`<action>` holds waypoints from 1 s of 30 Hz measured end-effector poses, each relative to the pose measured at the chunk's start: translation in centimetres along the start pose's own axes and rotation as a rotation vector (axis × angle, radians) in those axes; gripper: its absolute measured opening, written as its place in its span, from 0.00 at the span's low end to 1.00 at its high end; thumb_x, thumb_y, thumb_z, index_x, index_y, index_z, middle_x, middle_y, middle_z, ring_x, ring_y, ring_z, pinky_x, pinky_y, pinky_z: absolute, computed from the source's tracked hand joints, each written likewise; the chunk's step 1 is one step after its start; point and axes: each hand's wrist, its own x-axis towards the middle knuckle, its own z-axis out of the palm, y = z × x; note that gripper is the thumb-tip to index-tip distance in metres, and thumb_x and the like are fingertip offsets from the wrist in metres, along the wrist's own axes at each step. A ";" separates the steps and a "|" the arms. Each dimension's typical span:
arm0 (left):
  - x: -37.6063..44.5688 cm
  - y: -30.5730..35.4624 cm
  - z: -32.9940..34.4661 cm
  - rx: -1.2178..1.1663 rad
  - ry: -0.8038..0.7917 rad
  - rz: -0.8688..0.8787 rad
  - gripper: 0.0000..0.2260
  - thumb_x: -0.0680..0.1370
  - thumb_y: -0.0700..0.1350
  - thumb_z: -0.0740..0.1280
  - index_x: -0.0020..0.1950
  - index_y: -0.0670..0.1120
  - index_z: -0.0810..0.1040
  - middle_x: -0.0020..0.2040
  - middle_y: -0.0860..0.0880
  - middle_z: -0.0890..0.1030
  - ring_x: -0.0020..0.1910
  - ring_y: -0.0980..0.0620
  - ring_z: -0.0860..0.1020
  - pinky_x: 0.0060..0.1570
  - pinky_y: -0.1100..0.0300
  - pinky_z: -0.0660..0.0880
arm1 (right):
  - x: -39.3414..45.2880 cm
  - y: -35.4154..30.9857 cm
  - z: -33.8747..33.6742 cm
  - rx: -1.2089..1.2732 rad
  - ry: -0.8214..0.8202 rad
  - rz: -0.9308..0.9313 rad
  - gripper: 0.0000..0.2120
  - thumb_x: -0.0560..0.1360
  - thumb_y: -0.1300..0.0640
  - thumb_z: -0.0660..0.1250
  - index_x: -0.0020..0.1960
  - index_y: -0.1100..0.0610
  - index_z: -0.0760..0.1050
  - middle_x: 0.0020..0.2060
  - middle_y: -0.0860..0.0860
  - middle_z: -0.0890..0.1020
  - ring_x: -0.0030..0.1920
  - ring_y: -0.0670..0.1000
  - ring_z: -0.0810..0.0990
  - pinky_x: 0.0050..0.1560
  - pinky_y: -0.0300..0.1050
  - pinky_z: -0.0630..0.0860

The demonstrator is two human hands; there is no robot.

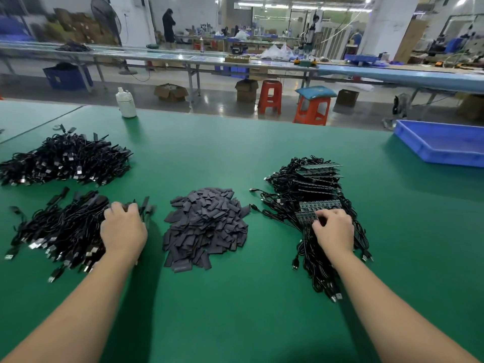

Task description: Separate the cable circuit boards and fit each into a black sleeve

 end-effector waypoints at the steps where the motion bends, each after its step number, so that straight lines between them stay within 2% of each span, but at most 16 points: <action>1: -0.2 0.7 -0.1 -0.032 0.031 0.037 0.17 0.74 0.44 0.73 0.60 0.41 0.76 0.57 0.37 0.72 0.54 0.36 0.72 0.45 0.46 0.75 | -0.1 0.0 -0.2 0.033 0.015 -0.010 0.12 0.76 0.56 0.67 0.59 0.53 0.81 0.56 0.54 0.80 0.57 0.56 0.76 0.57 0.53 0.75; 3: -0.8 2.7 -0.5 -0.146 0.064 0.119 0.15 0.75 0.42 0.71 0.60 0.41 0.78 0.56 0.38 0.74 0.50 0.39 0.74 0.42 0.47 0.76 | -0.3 -0.4 -0.6 0.157 -0.032 -0.009 0.09 0.77 0.57 0.66 0.56 0.54 0.81 0.46 0.48 0.82 0.44 0.51 0.80 0.42 0.46 0.77; 5: -1.8 5.5 -0.9 -0.277 0.030 0.214 0.13 0.77 0.43 0.68 0.62 0.44 0.79 0.56 0.41 0.78 0.50 0.44 0.77 0.45 0.49 0.78 | -0.7 -0.9 -0.9 0.255 -0.095 0.002 0.07 0.78 0.57 0.65 0.55 0.54 0.79 0.41 0.44 0.81 0.37 0.46 0.79 0.33 0.40 0.72; 7: -3.4 9.1 -1.6 -0.445 -0.079 0.322 0.11 0.79 0.46 0.66 0.60 0.48 0.80 0.55 0.47 0.82 0.49 0.50 0.80 0.49 0.55 0.78 | -1.2 -1.4 -1.2 0.346 -0.131 -0.004 0.07 0.79 0.57 0.65 0.56 0.53 0.78 0.41 0.45 0.81 0.37 0.43 0.78 0.34 0.35 0.70; 9: -5.7 13.1 -2.0 -0.712 -0.283 0.382 0.13 0.79 0.50 0.67 0.62 0.51 0.80 0.54 0.53 0.83 0.49 0.56 0.80 0.54 0.61 0.75 | -1.9 -1.8 -1.5 0.422 -0.163 -0.023 0.05 0.79 0.56 0.66 0.54 0.52 0.77 0.41 0.46 0.83 0.36 0.43 0.79 0.33 0.32 0.69; 11: -8.3 16.9 -2.0 -0.912 -0.501 0.415 0.17 0.78 0.53 0.69 0.66 0.51 0.78 0.56 0.55 0.82 0.53 0.58 0.80 0.59 0.62 0.72 | -2.7 -2.3 -1.9 0.508 -0.195 -0.034 0.03 0.79 0.56 0.67 0.52 0.51 0.76 0.39 0.47 0.84 0.36 0.48 0.82 0.35 0.35 0.74; 13: -10.5 20.1 -1.7 -1.009 -0.617 0.433 0.16 0.79 0.54 0.68 0.64 0.50 0.79 0.54 0.55 0.83 0.53 0.57 0.81 0.59 0.61 0.74 | -3.4 -2.6 -2.3 0.600 -0.224 -0.039 0.04 0.78 0.58 0.68 0.51 0.50 0.76 0.39 0.48 0.85 0.37 0.50 0.84 0.40 0.42 0.79; 15: -11.8 22.1 -1.6 -1.091 -0.622 0.405 0.09 0.80 0.51 0.67 0.50 0.47 0.81 0.45 0.52 0.85 0.47 0.51 0.84 0.55 0.53 0.79 | -3.7 -2.5 -2.6 0.638 -0.243 -0.054 0.06 0.78 0.60 0.68 0.51 0.49 0.77 0.38 0.48 0.85 0.34 0.48 0.82 0.41 0.44 0.78; 17: -12.3 23.1 -1.6 -1.148 -0.613 0.369 0.12 0.80 0.50 0.67 0.43 0.42 0.79 0.40 0.45 0.85 0.45 0.45 0.84 0.51 0.45 0.79 | -3.8 -2.2 -3.0 0.631 -0.263 -0.093 0.07 0.77 0.58 0.69 0.52 0.48 0.79 0.33 0.47 0.81 0.31 0.46 0.75 0.36 0.39 0.73; 20: -12.7 23.5 -2.3 -1.135 -0.589 0.385 0.13 0.78 0.53 0.67 0.42 0.44 0.78 0.39 0.45 0.84 0.44 0.41 0.83 0.47 0.43 0.80 | -3.7 -1.8 -3.7 0.544 -0.252 -0.157 0.03 0.74 0.49 0.73 0.48 0.44 0.81 0.32 0.43 0.78 0.32 0.43 0.72 0.36 0.37 0.70; 23: -13.1 23.7 -2.9 -1.118 -0.541 0.400 0.16 0.78 0.54 0.67 0.40 0.42 0.75 0.36 0.44 0.83 0.41 0.41 0.82 0.44 0.43 0.79 | -3.7 -2.1 -4.0 0.469 -0.198 -0.201 0.05 0.74 0.49 0.73 0.41 0.41 0.79 0.33 0.40 0.80 0.34 0.39 0.75 0.38 0.37 0.67; 25: -13.1 23.8 -3.0 -1.137 -0.530 0.380 0.16 0.78 0.53 0.68 0.40 0.41 0.76 0.37 0.42 0.82 0.42 0.40 0.83 0.44 0.42 0.79 | -3.9 -2.5 -4.0 0.458 -0.189 -0.223 0.06 0.74 0.49 0.73 0.40 0.40 0.79 0.34 0.37 0.81 0.37 0.37 0.77 0.39 0.34 0.69; 27: -13.2 24.0 -3.3 -1.133 -0.514 0.368 0.13 0.78 0.52 0.68 0.40 0.44 0.79 0.36 0.45 0.83 0.42 0.43 0.84 0.42 0.43 0.80 | -3.9 -2.8 -3.9 0.452 -0.169 -0.222 0.03 0.73 0.49 0.74 0.42 0.42 0.81 0.37 0.37 0.83 0.40 0.39 0.79 0.42 0.36 0.73; 30: -13.6 24.2 -3.6 -1.092 -0.418 0.364 0.13 0.78 0.52 0.69 0.35 0.48 0.79 0.32 0.49 0.82 0.38 0.47 0.83 0.43 0.48 0.78 | -3.9 -2.9 -3.9 0.413 -0.131 -0.228 0.02 0.73 0.48 0.74 0.42 0.43 0.84 0.36 0.38 0.83 0.40 0.37 0.79 0.42 0.35 0.72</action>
